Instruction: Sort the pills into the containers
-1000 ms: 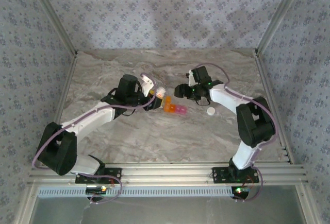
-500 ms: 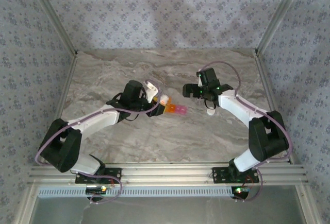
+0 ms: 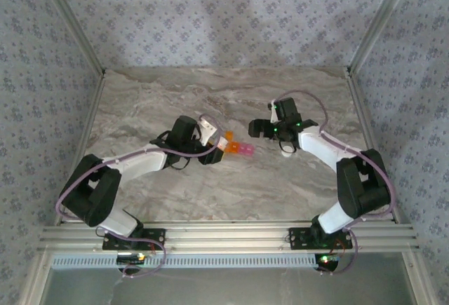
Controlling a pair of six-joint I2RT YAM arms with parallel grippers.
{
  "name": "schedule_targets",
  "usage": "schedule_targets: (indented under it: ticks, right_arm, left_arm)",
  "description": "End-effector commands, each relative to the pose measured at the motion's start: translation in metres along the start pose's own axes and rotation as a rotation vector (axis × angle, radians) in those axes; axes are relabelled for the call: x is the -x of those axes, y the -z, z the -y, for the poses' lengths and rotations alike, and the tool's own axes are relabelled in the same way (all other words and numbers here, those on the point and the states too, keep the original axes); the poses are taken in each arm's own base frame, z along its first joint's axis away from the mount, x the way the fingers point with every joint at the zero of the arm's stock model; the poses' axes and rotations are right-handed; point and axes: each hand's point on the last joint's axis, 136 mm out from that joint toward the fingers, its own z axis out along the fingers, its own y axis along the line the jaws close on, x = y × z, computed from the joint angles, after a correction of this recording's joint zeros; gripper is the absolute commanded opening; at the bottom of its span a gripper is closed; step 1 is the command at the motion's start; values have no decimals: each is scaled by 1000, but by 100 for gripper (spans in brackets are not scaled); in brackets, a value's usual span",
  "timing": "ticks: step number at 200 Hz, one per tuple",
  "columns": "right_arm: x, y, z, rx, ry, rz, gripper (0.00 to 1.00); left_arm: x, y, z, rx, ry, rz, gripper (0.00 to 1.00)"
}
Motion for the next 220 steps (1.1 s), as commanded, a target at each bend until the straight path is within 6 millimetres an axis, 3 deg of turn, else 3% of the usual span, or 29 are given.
schedule_targets:
  ticks: [1,65,220]
  right_arm:
    - [-21,-10,-10,20,29,-59,96]
    - [-43,-27,-9,-80,118,-123,94]
    - [-47,-44,-5,-84,58,-153,92]
  left_arm:
    - [-5,-6,0,8,20,-28,0]
    - [-16,-18,-9,46,44,-114,0]
    - [-23,-27,-20,102,82,-326,0]
